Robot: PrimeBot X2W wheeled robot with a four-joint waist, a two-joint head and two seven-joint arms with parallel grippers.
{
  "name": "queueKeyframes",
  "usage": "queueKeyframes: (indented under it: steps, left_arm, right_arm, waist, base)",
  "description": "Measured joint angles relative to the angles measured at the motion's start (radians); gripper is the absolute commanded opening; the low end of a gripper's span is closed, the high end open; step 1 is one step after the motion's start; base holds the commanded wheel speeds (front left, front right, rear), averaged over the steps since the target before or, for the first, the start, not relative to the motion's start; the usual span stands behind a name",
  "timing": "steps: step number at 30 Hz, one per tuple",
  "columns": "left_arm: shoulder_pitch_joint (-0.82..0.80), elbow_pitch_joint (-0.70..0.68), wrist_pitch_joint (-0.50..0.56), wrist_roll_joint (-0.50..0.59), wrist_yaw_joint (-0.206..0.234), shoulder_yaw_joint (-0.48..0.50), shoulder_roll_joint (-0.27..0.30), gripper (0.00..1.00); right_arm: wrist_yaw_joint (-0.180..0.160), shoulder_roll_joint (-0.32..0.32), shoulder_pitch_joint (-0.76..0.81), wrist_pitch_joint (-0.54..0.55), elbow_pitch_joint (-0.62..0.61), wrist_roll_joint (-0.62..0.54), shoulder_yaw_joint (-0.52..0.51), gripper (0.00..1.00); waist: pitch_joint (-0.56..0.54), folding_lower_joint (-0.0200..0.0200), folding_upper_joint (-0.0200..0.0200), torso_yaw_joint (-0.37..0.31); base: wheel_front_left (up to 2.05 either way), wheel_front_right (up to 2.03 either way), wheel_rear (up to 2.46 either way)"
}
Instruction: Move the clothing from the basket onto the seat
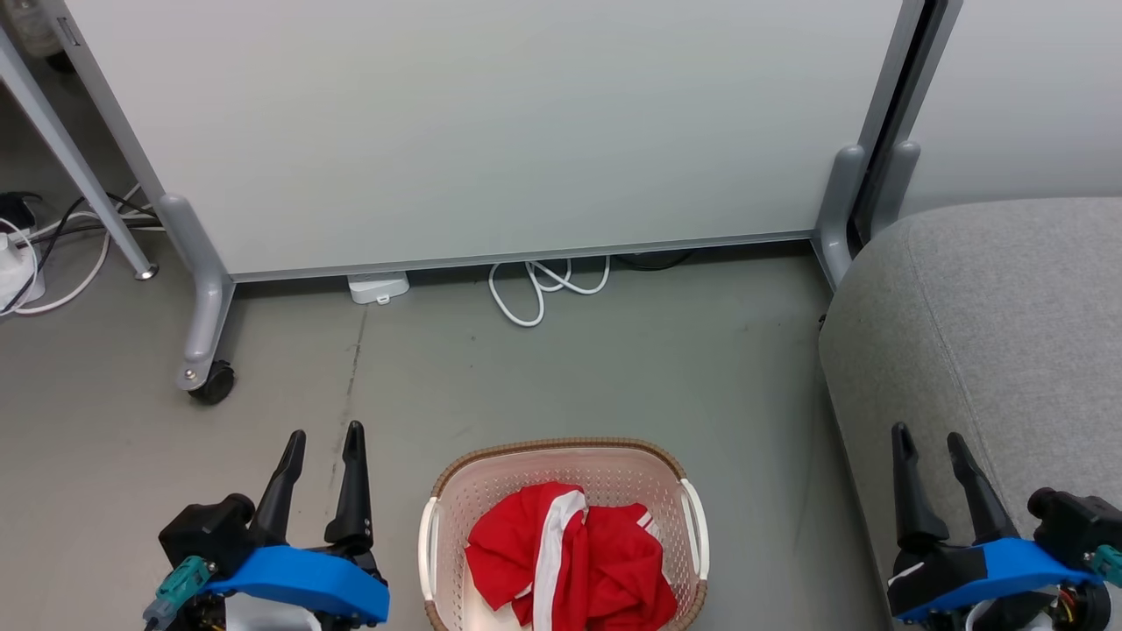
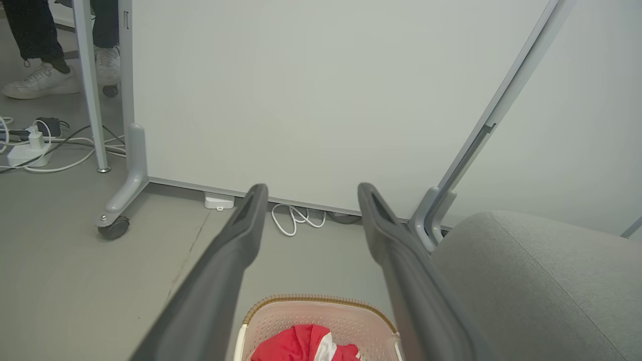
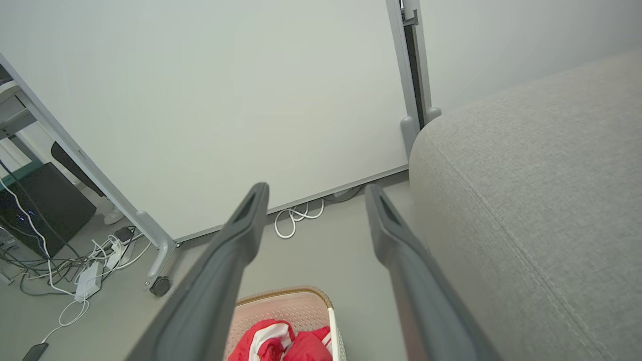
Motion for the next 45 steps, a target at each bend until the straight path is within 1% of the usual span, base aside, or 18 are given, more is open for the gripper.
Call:
queueKeyframes:
  steps: [39,45]
  left_arm:
    - [-0.011,0.043,-0.077,0.235,-0.008,-0.001,-0.015,1.0]
    - [-0.012,0.049,-0.08,0.244,-0.008,-0.001,-0.016,1.0]
  right_arm:
    - [0.001,-0.003,0.006,-0.058,-0.005,-0.334,0.0,1.0]
    - [0.001,-0.004,0.006,-0.061,-0.001,-0.346,0.001,1.0]
  waist:
    - [-0.009,0.0,0.0,0.014]
    - [-0.011,0.0,0.0,0.015]
  base:
    - [0.0,0.0,0.0]
    - [0.0,0.0,0.0]
